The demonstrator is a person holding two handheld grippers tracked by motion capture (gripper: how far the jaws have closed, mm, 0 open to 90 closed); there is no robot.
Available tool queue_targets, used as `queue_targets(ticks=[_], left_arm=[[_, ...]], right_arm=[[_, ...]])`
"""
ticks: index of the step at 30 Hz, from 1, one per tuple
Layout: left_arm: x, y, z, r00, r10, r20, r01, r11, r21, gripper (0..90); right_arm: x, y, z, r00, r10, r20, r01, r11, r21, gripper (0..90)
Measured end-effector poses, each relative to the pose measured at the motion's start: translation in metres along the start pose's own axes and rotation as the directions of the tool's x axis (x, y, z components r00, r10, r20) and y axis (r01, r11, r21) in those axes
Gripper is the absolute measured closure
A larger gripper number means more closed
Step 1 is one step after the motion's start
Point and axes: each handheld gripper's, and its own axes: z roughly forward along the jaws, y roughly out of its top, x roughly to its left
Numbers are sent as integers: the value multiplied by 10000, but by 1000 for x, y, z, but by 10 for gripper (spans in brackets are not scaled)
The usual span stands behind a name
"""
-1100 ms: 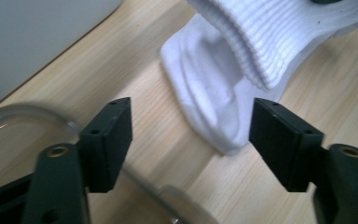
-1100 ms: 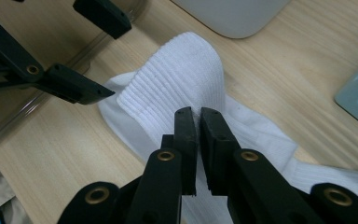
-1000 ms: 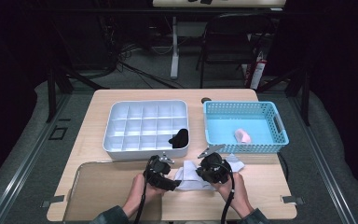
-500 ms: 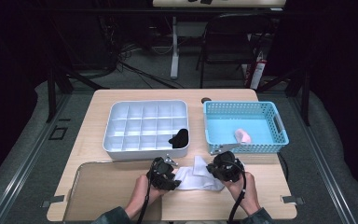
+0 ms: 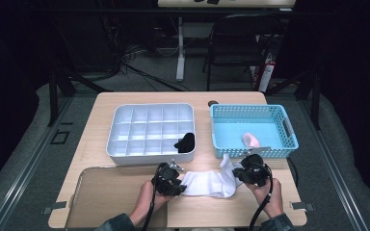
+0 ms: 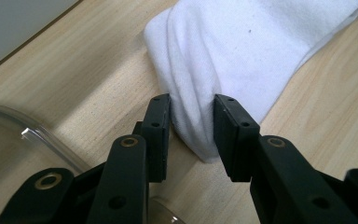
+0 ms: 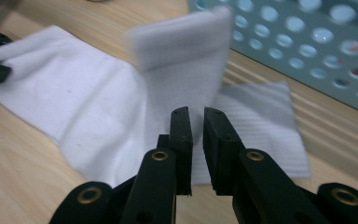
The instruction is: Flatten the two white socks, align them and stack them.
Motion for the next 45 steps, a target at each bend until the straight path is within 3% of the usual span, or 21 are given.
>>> queue_targets(ticks=[7,12,16,19,20,23,28,31,38,41,45], left_arm=[[1,-1,-1,10000,-56,5,56,10000,-43,632],[2,1,-7,10000,-22,-18,21,9991,-418,599],[3,2,-5,9998,46,208,-40,9996,-272,595],[0,1,-2,9996,154,252,-150,9998,-164,636],[0,1,-3,9994,240,250,-235,9995,-207,658],[0,1,-4,9990,378,218,-374,9991,-199,745],[-2,1,-3,9979,641,74,-640,9978,-186,817],[0,0,-5,9982,595,88,-592,9979,-243,835],[4,0,-7,9988,454,162,-450,9986,-270,845],[1,1,-8,9985,490,230,-484,9985,-241,821],[4,1,-9,9987,353,380,-348,9993,-122,722]], right_arm=[[-24,-11,1,9971,746,146,-754,9952,616,725],[-35,-16,-9,9916,1120,645,-1122,9937,-10,666],[-40,-13,-1,9858,1282,1085,-1294,9916,44,559],[-44,-12,8,9827,1441,1161,-1479,9887,251,570],[-45,-12,11,9817,1473,1208,-1517,9880,282,612],[-42,-14,18,9839,1184,1341,-1286,9892,706,674],[-42,-16,20,9839,1193,1332,-1293,9892,692,773],[-42,-15,19,9831,1231,1352,-1331,9888,670,809],[-46,-15,14,9772,1225,1735,-1348,9890,609,826],[-49,-14,13,9820,1303,1368,-1409,9875,705,791],[-57,-17,2,9757,2011,868,-2025,9793,74,763]])
